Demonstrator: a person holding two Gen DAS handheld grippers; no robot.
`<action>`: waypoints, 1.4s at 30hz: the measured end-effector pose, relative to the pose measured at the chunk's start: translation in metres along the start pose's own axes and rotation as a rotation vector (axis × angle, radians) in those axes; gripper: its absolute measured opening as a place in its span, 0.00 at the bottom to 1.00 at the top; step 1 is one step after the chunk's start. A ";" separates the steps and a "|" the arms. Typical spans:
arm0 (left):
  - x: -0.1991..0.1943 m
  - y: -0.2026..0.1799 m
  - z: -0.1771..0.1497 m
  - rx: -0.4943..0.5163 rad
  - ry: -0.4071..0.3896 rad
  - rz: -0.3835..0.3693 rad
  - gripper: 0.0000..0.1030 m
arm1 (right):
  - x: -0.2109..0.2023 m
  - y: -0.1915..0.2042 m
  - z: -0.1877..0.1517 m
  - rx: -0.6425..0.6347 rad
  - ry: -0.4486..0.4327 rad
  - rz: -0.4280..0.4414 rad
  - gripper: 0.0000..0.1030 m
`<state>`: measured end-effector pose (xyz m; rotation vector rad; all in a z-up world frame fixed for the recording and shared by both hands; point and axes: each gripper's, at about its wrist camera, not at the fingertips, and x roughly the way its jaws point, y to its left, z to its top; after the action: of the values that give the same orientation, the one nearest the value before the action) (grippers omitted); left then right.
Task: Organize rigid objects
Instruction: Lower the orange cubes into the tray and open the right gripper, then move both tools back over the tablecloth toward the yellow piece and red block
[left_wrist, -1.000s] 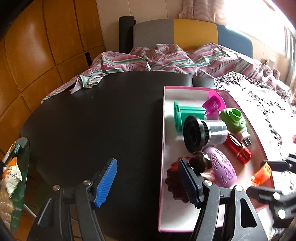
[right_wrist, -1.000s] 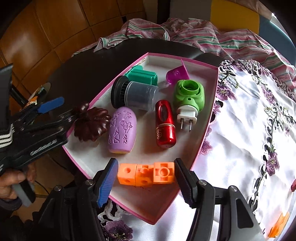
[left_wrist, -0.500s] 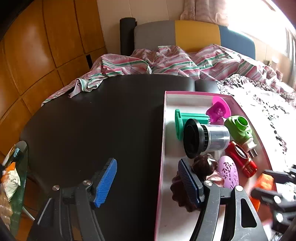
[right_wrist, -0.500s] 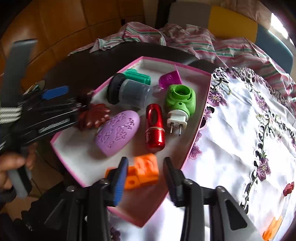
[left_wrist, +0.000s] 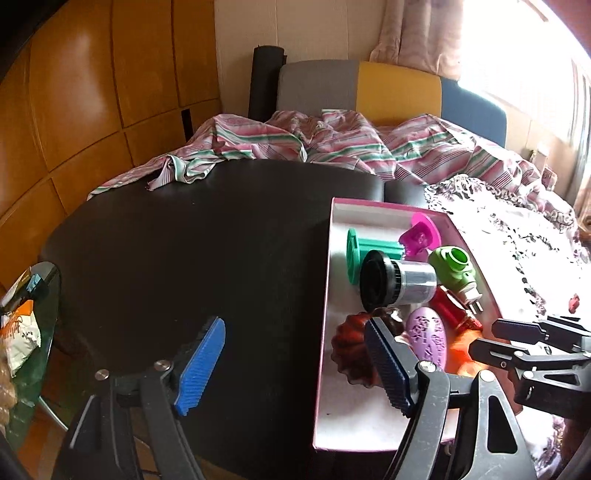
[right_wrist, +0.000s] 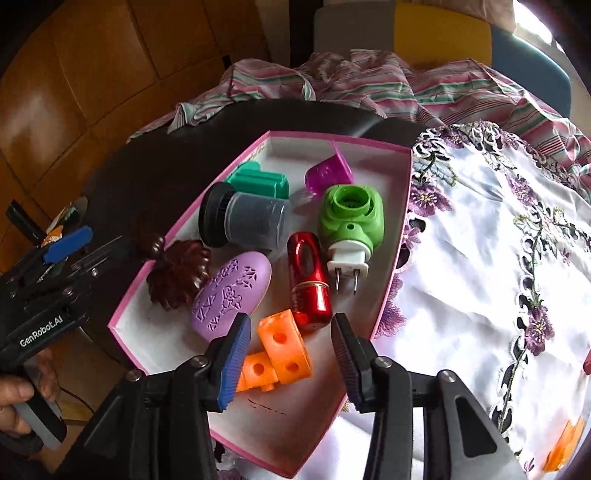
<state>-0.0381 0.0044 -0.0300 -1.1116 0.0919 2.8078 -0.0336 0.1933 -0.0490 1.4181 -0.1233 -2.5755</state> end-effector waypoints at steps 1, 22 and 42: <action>-0.002 0.000 0.001 0.001 -0.004 -0.003 0.76 | -0.002 0.001 0.000 0.001 -0.005 -0.002 0.44; -0.031 -0.024 0.003 0.055 -0.037 -0.085 0.78 | -0.039 -0.013 0.002 0.018 -0.080 -0.064 0.45; -0.040 -0.097 0.013 0.208 -0.052 -0.207 0.78 | -0.111 -0.170 -0.030 0.305 -0.118 -0.351 0.45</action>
<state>-0.0048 0.0978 0.0061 -0.9425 0.2435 2.5726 0.0266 0.3833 -0.0019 1.4992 -0.3236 -3.0363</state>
